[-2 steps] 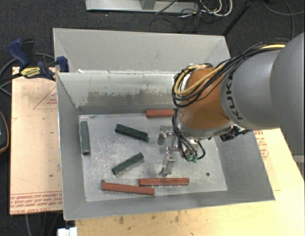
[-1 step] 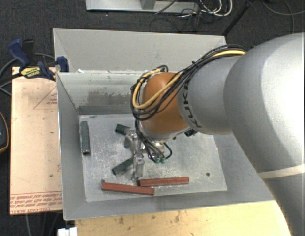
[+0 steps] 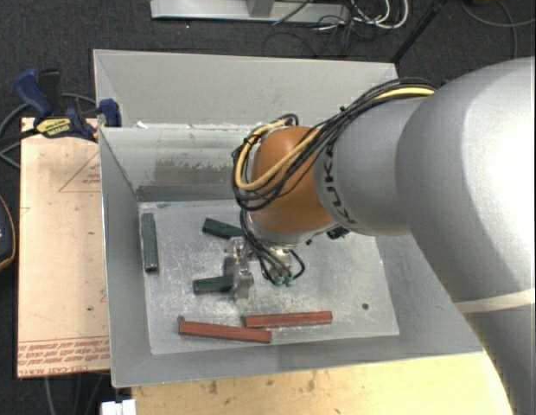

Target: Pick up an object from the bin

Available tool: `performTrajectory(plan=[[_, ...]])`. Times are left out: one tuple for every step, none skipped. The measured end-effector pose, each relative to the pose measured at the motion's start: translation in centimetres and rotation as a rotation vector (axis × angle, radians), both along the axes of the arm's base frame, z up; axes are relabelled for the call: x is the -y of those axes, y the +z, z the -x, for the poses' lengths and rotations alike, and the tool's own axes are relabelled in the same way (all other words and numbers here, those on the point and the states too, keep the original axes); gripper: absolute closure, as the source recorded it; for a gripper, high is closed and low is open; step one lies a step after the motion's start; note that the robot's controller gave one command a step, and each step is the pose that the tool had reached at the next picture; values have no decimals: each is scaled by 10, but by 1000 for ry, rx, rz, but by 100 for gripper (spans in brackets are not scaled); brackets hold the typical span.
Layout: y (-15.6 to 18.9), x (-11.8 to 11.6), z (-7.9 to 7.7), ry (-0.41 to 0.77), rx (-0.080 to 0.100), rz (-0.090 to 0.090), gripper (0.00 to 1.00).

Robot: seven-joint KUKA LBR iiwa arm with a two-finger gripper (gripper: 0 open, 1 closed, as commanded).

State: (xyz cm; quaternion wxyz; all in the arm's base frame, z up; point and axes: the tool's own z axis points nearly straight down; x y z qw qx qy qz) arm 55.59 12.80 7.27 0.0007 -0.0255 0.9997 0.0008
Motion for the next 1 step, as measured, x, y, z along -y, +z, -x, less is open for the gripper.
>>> performTrajectory(plan=[[136, -20, 40, 50, 7, -2, 100]])
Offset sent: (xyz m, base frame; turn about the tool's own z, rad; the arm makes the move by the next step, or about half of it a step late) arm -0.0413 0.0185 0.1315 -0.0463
